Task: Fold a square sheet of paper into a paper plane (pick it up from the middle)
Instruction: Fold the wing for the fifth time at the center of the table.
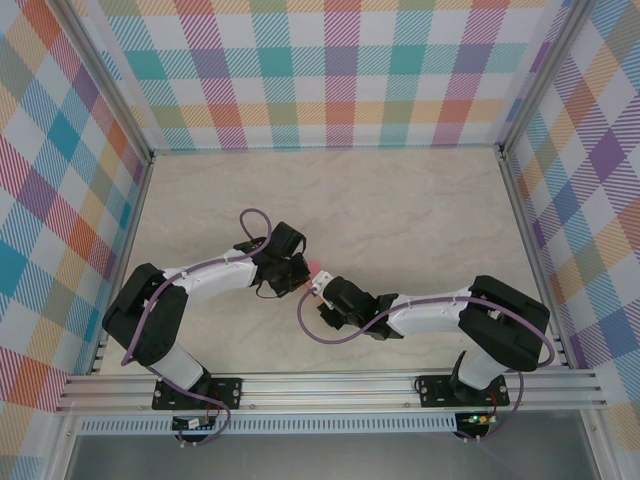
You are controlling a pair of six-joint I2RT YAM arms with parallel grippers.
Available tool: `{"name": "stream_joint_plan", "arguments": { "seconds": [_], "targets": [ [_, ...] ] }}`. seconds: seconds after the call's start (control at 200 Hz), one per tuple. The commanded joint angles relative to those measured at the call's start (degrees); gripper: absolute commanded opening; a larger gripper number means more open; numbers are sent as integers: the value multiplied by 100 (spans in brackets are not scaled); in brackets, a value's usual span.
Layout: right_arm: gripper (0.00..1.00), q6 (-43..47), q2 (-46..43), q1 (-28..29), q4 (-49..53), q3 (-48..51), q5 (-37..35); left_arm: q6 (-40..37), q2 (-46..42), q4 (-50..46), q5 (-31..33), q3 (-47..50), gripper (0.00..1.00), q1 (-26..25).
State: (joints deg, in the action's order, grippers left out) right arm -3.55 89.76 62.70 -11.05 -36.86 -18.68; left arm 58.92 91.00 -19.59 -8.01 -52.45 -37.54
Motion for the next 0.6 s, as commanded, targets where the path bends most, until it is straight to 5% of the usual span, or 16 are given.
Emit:
{"name": "stream_joint_plan", "arguments": {
  "seconds": [0.0, 0.595],
  "targets": [
    [20, -14, -156, 41, -91, 48, -9, -83, -37, -205, 36, -173, 0, -18],
    [13, -69, 218, 48, 68, -30, -176, -91, -61, -236, 28, -196, 0, -17]
  ]
}}
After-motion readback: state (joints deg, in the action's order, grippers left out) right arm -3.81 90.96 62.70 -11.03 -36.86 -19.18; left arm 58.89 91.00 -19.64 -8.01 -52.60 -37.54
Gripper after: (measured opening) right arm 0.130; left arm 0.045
